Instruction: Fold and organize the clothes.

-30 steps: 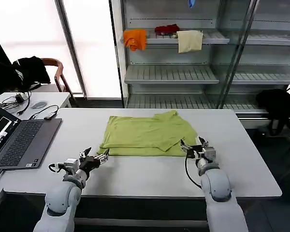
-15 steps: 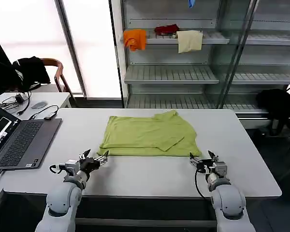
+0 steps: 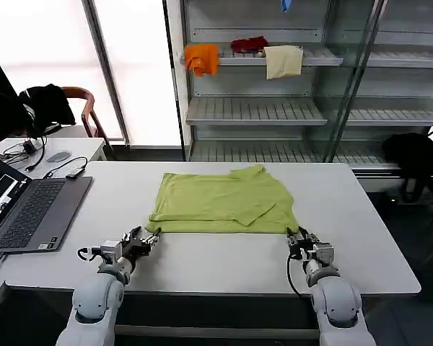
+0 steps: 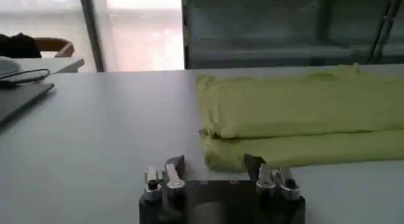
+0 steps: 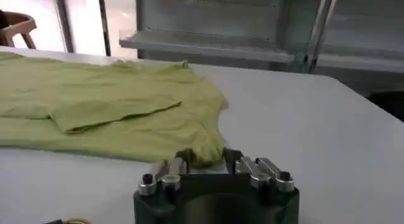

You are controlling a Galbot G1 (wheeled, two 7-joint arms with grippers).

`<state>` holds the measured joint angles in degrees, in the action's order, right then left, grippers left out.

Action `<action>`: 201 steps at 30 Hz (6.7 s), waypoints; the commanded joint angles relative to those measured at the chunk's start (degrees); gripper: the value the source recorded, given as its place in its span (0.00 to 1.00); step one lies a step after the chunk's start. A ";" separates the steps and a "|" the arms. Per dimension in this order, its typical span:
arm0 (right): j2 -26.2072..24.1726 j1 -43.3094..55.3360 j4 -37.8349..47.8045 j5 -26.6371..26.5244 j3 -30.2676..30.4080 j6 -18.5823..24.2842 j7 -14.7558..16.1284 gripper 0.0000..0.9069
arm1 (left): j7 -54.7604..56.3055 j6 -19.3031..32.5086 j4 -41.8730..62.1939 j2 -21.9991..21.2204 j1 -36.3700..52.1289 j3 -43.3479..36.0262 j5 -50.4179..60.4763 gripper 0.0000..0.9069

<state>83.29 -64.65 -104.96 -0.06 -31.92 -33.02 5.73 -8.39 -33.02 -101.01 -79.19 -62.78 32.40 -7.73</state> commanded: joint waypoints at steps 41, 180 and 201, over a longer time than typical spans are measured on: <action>-0.60 -21.65 -22.53 -7.29 5.93 -0.32 -4.00 0.00 | 1.43 0.16 -24.01 1.50 -28.77 12.15 -13.04 0.00; 9.42 28.50 24.41 -4.41 13.86 -0.56 -6.19 0.00 | -7.50 -0.06 29.56 6.42 26.05 -4.17 3.55 0.97; 9.26 28.82 24.35 -4.50 13.91 -0.49 -5.20 0.00 | -8.59 -0.07 27.99 5.72 25.11 -2.88 -0.59 0.00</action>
<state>92.19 -35.82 -80.38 -4.34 -18.01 -33.54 0.49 -17.08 -33.06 -72.36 -73.34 -37.27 29.10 -6.90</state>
